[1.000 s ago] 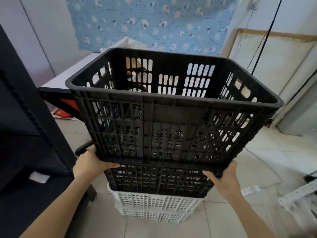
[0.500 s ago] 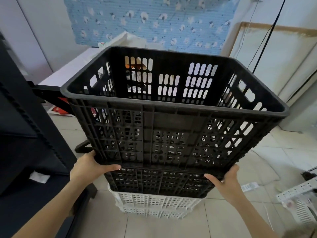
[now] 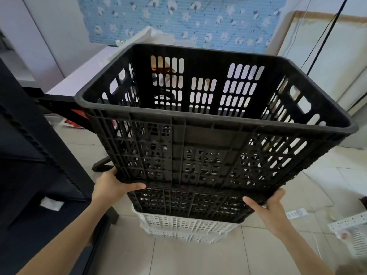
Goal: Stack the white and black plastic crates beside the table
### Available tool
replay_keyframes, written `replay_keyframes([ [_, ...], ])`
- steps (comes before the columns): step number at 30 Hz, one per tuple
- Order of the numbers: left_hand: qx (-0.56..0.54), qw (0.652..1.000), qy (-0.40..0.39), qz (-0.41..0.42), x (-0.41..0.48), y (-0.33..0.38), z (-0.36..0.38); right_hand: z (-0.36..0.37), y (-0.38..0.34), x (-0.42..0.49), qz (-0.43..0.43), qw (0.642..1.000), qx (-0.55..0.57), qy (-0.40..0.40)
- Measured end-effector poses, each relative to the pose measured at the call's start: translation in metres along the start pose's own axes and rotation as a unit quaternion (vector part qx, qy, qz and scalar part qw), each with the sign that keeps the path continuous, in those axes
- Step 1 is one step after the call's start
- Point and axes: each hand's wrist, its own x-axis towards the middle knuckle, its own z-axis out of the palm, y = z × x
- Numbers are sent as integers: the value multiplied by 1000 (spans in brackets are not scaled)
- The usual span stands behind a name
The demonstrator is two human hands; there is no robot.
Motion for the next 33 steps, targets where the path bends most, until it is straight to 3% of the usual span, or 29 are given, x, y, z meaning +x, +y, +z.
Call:
replay_keyframes([
  [19,-92,996,-16,9,96,19,18,12,-21,90,30,999,3,25],
  [23,-64,998,-18,9,91,20,19,9,-26,87,55,998,-17,16],
  [30,73,995,-61,-2,81,23,14,-18,-60,72,137,981,-116,-73],
  [33,188,979,-73,-15,43,37,7,-30,-70,53,160,956,-208,-130],
])
